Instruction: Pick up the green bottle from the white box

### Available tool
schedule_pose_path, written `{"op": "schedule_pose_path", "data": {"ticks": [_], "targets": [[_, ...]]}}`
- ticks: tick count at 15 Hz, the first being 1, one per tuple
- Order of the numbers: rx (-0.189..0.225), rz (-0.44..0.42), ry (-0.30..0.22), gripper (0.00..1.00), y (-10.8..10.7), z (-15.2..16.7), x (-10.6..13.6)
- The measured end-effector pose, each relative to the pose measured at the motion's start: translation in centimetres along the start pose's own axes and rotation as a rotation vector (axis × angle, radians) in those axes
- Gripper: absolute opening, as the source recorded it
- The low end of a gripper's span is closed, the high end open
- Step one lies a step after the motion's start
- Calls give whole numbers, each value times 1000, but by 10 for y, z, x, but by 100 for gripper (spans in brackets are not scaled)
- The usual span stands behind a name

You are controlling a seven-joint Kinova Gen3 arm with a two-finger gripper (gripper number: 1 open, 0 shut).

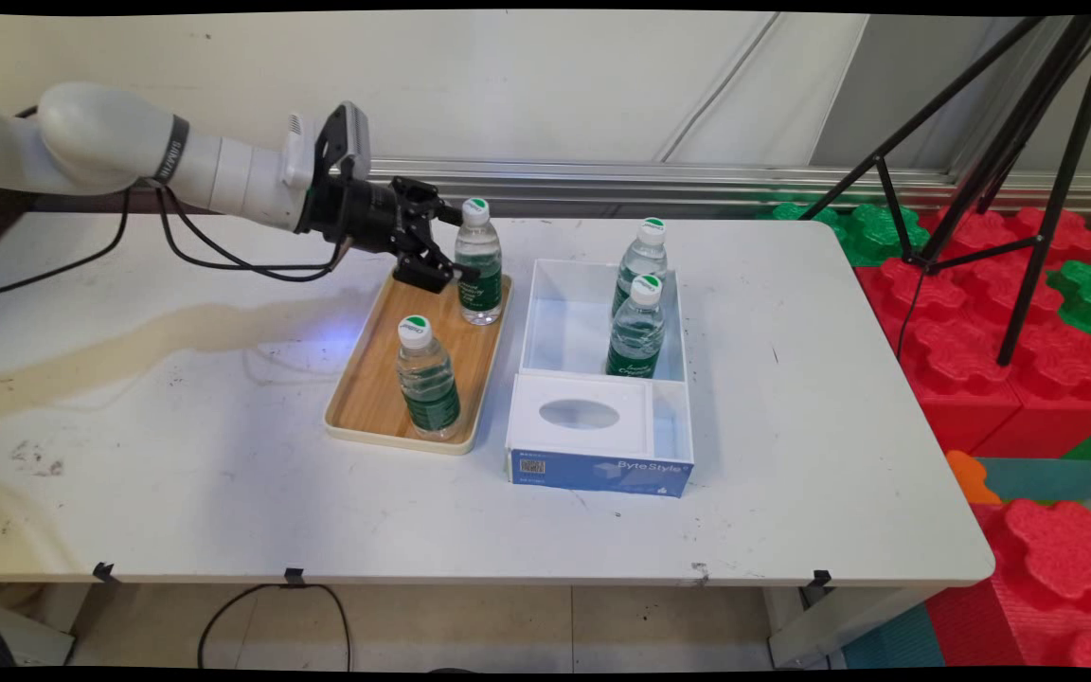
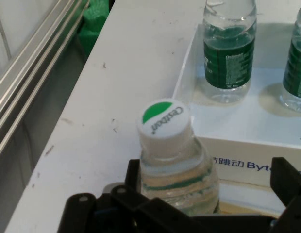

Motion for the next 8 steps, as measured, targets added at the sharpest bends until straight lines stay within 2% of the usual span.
{"op": "schedule_pose_path", "data": {"ticks": [8], "targets": [[16, 21, 4, 100, -7, -14, 18]]}}
